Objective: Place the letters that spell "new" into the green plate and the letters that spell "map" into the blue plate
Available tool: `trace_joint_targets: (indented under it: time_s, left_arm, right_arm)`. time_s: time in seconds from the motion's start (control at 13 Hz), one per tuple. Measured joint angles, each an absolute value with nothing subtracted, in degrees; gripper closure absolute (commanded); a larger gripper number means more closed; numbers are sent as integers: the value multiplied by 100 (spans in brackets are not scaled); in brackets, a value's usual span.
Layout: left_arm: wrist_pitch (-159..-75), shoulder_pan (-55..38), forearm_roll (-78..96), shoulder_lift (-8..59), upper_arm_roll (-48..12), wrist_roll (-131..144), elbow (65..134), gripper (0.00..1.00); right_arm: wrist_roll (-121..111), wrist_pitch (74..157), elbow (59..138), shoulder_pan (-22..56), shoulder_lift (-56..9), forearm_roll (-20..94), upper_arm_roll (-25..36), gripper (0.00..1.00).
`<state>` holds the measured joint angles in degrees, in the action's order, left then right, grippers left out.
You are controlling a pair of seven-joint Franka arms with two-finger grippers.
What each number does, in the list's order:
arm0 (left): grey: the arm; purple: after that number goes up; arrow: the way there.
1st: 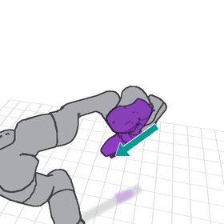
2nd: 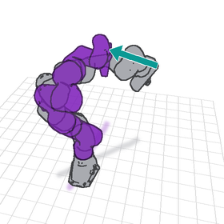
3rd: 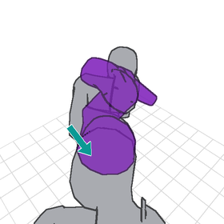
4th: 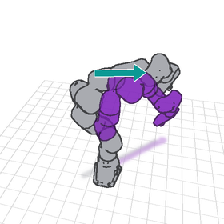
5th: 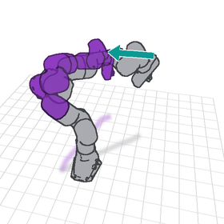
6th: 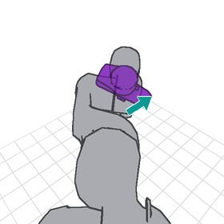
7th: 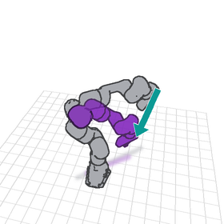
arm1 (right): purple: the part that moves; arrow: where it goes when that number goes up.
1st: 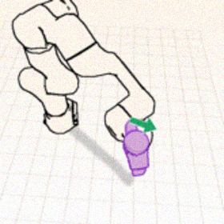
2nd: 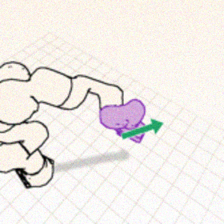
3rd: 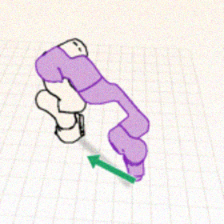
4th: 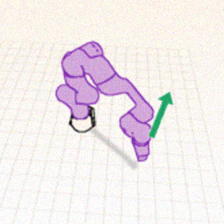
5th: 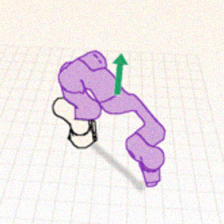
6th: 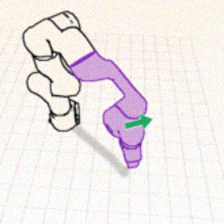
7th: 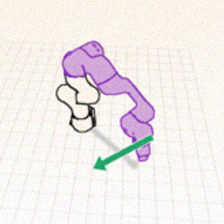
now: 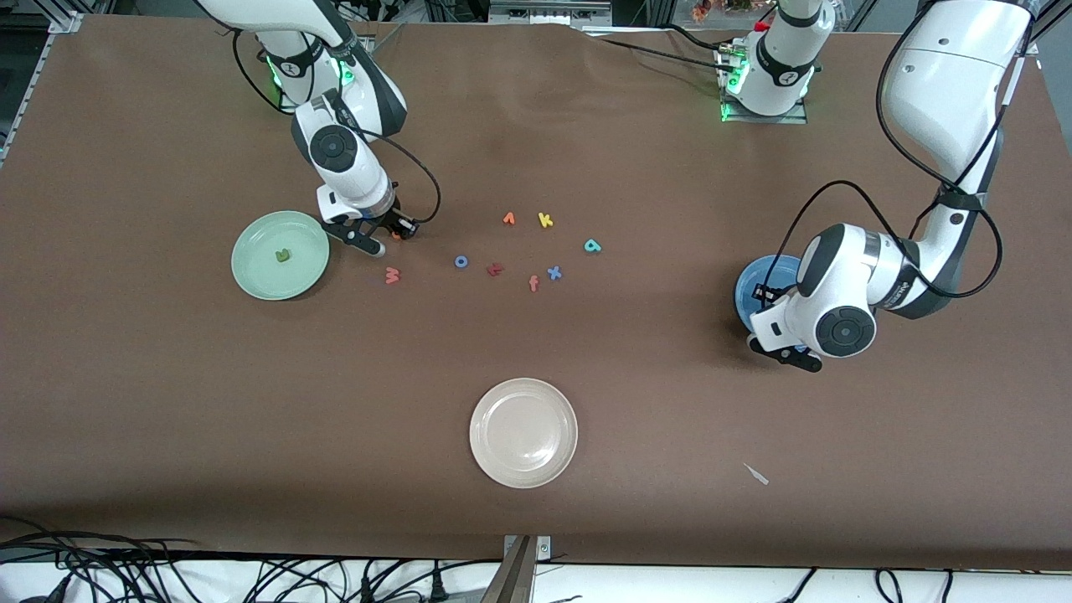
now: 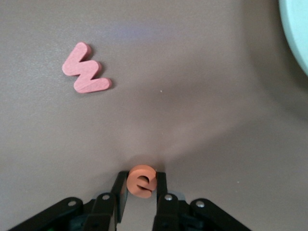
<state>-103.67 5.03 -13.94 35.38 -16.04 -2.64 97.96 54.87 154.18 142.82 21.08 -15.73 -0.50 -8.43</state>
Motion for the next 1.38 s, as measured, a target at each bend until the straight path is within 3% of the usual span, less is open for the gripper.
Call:
trace_joint_targets:
  time_s: [0.23, 0.46, 0.69, 0.84, 0.92, 1.0, 1.38]
  left_arm:
    - [-10367, 483, -582, 3409, -1669, 57, 9798, 0]
    - [-10750, 450, -286, 3063, -2106, 1520, 10132, 0]
    - [-11735, 359, -286, 2766, -2856, 3354, 10866, 0]
    - [-12367, 329, -286, 2716, -3272, 4557, 11214, 0]
    - [-12781, 281, -286, 2711, -3421, 5137, 11408, 0]
    - [-13158, 163, -286, 2709, -3490, 5711, 11610, 0]
    - [-14022, -623, -1636, 2789, -3501, 9422, 12042, 0]
  right_arm:
    - [4926, 14307, 13827, 2105, -1318, -50, -746, 91]
    - [3319, 13269, 13471, 2093, -856, -48, 100, 90]
    - [1594, 13210, 13544, 1993, -813, -46, 1046, 89]
    - [1250, 13566, 13762, 1975, -938, -46, 1233, 85]
    - [1219, 13886, 13949, 1976, -1017, -46, 1245, 52]
    - [1215, 14162, 14127, 1984, -1088, -47, 1244, 1]
    - [1214, 14197, 14136, 1992, -1074, -47, 1221, 0]
